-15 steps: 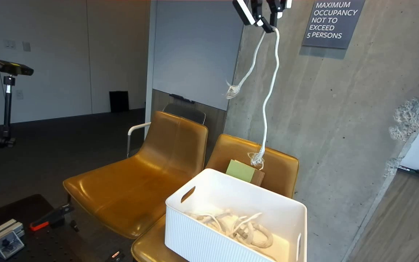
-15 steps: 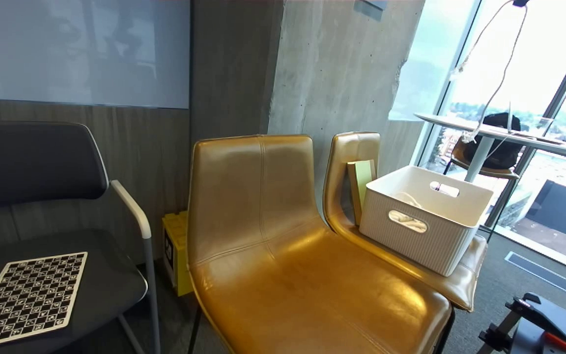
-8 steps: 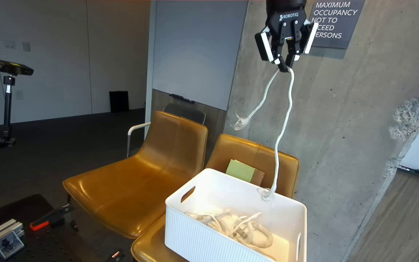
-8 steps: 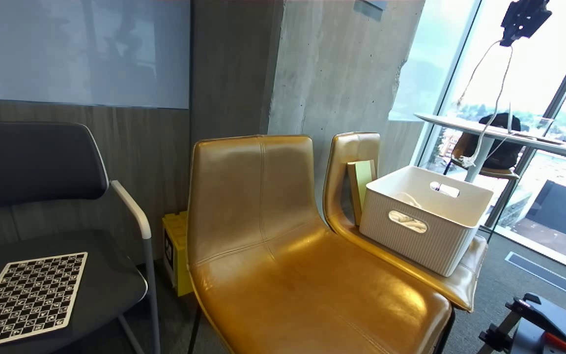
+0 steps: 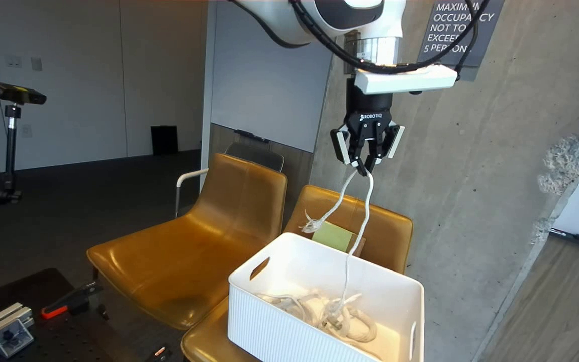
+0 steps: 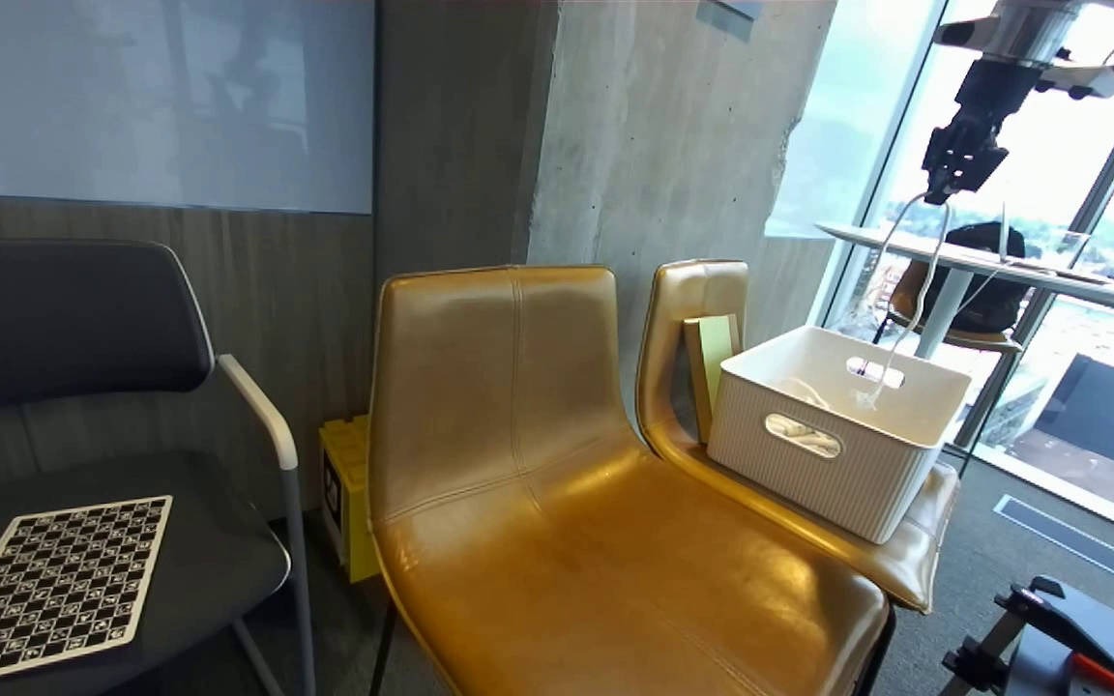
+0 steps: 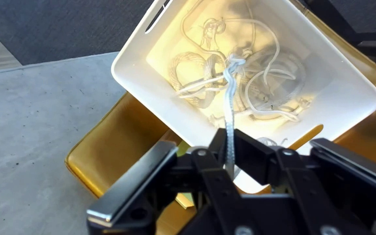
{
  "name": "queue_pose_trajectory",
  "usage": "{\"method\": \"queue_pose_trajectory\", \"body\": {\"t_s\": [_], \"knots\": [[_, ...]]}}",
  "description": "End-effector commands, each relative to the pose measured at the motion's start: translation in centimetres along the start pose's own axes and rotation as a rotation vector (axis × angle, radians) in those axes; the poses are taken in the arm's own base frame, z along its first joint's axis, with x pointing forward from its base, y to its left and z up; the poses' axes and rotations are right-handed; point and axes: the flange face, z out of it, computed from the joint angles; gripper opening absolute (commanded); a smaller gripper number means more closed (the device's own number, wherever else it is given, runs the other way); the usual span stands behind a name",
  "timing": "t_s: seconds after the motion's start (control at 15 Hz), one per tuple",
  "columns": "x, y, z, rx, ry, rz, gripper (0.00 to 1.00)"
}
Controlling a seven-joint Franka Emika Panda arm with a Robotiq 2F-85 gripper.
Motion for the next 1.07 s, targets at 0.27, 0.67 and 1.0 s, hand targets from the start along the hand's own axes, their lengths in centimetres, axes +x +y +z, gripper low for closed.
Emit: {"method": "queue_pose_trajectory", "body": {"t_s": [0.27, 0.67, 1.0], "knots": [[0.7, -0.4, -0.2, -0.126, 0.013, 0.075, 0.49], [1.8, -3.1, -0.2, -0.116, -0.093, 0.105, 0.93], [1.8, -1.4, 1.2, -0.108, -0.067, 0.086, 0.99]]}}
